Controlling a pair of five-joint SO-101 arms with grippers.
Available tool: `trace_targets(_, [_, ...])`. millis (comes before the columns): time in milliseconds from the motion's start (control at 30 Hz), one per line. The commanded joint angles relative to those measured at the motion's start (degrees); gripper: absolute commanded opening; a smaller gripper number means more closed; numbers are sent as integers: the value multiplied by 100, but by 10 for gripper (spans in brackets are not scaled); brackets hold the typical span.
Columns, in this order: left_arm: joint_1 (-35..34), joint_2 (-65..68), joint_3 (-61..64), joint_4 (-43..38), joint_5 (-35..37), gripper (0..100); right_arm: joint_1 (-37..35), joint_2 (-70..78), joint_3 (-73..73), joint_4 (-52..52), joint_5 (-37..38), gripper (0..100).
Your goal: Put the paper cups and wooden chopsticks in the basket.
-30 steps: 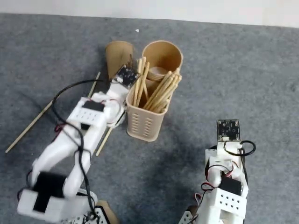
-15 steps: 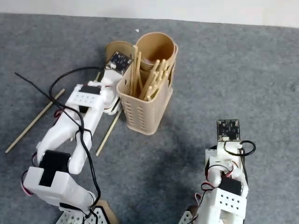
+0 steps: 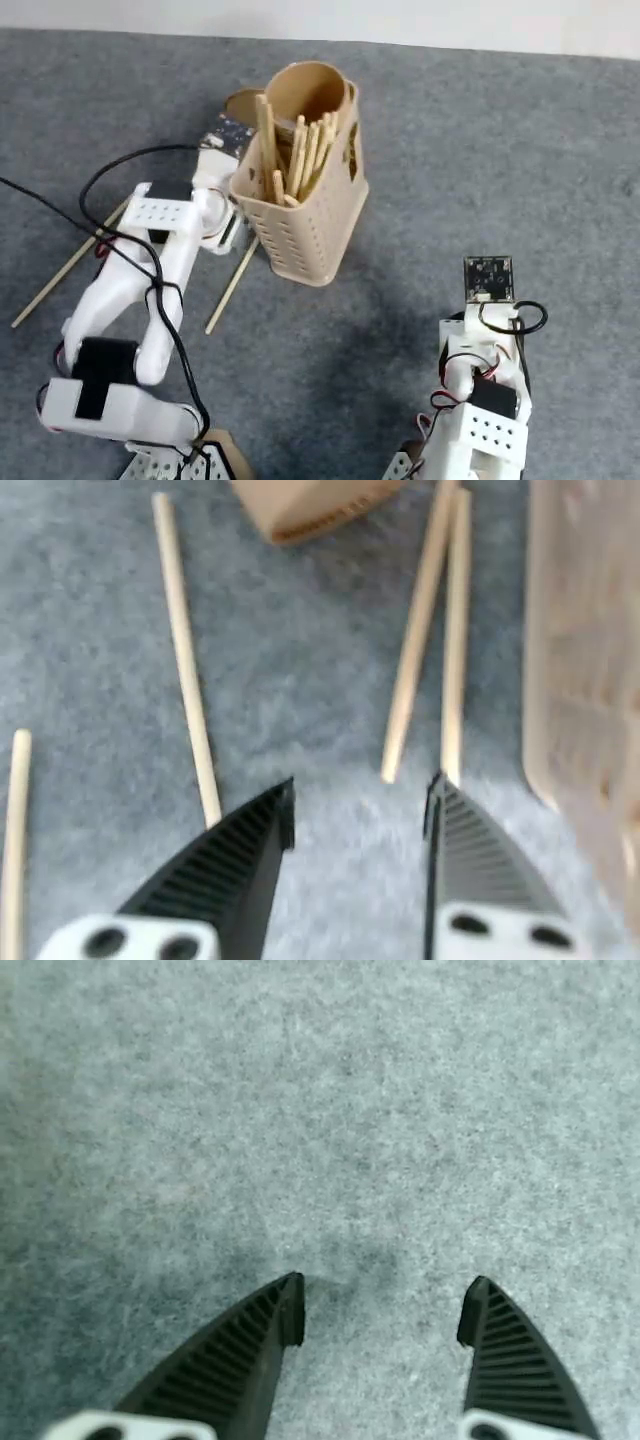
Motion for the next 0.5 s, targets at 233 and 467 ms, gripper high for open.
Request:
trace_targets(233, [321, -1701, -48, 360, 246, 224, -40, -75, 189, -101, 70, 260])
trace_targets(467, [-453, -1323, -40, 826, 756, 227, -40, -75, 189, -101, 70, 260])
